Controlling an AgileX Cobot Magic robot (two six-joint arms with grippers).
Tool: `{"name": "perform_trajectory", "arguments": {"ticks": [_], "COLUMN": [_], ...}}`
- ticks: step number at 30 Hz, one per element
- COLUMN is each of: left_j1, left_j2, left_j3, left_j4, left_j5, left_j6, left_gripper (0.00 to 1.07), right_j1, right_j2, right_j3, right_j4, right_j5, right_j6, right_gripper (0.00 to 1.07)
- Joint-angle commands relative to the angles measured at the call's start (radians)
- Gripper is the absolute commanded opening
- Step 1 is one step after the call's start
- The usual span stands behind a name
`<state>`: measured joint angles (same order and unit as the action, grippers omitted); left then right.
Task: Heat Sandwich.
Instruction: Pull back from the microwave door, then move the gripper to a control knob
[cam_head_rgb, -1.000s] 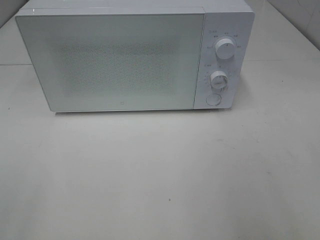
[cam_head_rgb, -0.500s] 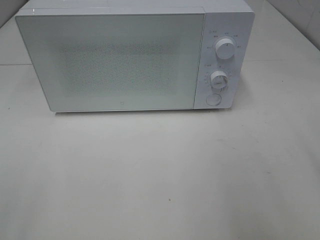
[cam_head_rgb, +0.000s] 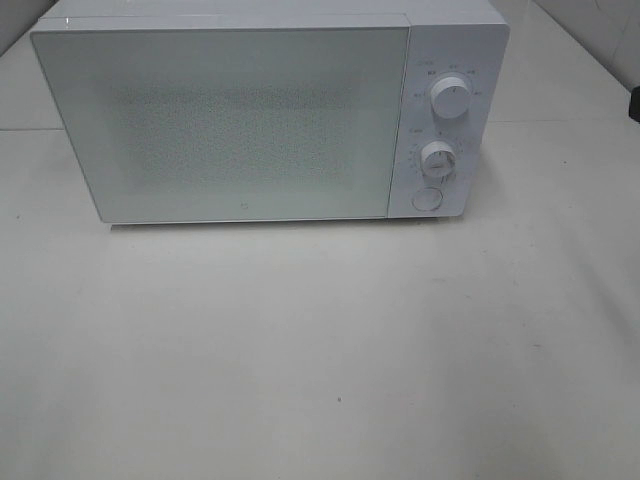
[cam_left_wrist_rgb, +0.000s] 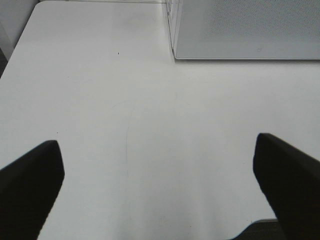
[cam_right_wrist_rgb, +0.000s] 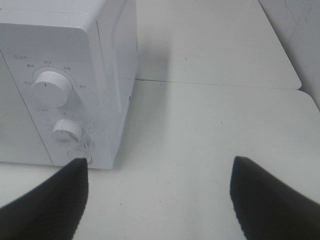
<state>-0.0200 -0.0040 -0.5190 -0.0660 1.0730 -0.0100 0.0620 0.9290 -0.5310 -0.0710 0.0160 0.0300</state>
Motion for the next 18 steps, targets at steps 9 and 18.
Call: {"name": "perform_trajectory", "arguments": {"ticks": [9, 18], "left_j1": [-0.005, -0.005], "left_j2": [-0.023, -0.023], "left_j3": [0.002, 0.002], "left_j4": [-0.003, -0.003], "left_j5": [-0.002, -0.002], "left_j6": [0.0, 0.0], "left_gripper": [0.98, 0.98], "right_j1": [-0.002, -0.001], "right_j2": [0.154, 0.247], "right_j3": [-0.001, 0.144], "right_j4": [-0.001, 0.05], "right_j5": [-0.3, -0.677], "right_j6": [-0.001, -0.127], "right_gripper": [0.75, 0.75]}}
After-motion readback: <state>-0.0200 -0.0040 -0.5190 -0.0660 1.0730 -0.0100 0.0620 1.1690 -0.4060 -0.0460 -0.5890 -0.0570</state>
